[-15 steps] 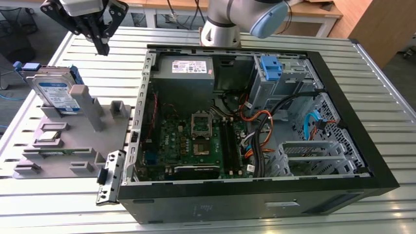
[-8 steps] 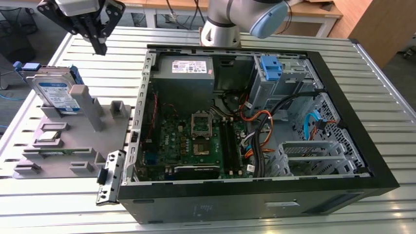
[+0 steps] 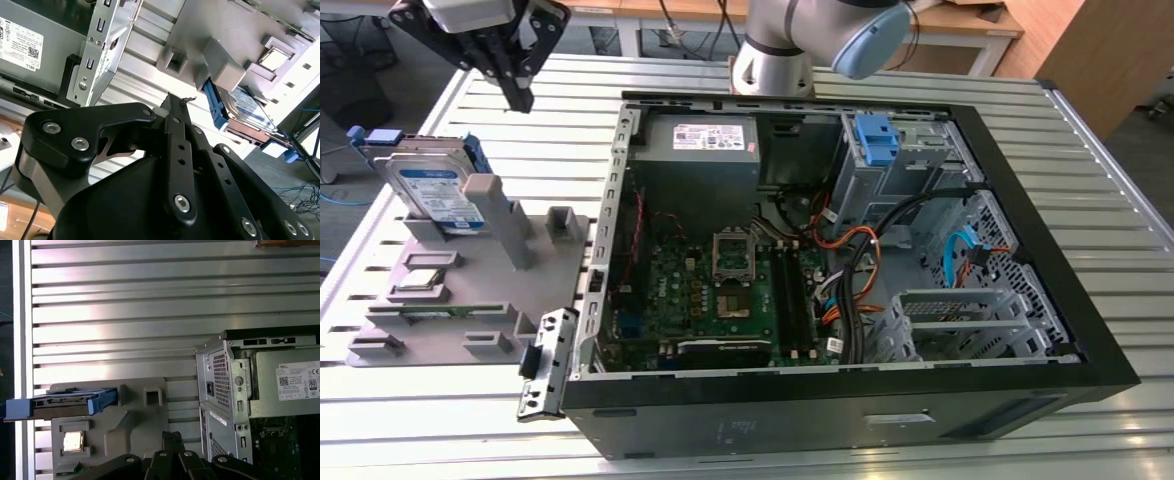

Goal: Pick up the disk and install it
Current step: 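Reach for the disk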

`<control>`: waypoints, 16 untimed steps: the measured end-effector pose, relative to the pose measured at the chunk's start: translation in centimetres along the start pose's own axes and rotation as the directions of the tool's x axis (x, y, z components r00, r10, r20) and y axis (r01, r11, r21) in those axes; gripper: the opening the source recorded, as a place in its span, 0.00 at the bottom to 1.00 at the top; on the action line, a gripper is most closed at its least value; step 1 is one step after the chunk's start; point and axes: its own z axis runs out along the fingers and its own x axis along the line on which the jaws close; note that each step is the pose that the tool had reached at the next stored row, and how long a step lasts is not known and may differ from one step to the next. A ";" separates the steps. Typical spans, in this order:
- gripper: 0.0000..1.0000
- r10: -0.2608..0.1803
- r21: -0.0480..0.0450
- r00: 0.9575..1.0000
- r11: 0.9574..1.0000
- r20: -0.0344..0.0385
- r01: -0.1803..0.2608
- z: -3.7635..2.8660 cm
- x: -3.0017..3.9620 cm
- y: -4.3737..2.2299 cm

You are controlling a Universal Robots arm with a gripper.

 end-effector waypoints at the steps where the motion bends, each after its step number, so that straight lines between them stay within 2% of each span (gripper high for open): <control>1: 0.11 0.000 -0.001 1.000 1.000 0.000 0.000 0.00 0.07 0.00; 16: 0.11 0.000 -0.008 1.000 1.000 0.000 0.000 -0.03 1.13 -0.09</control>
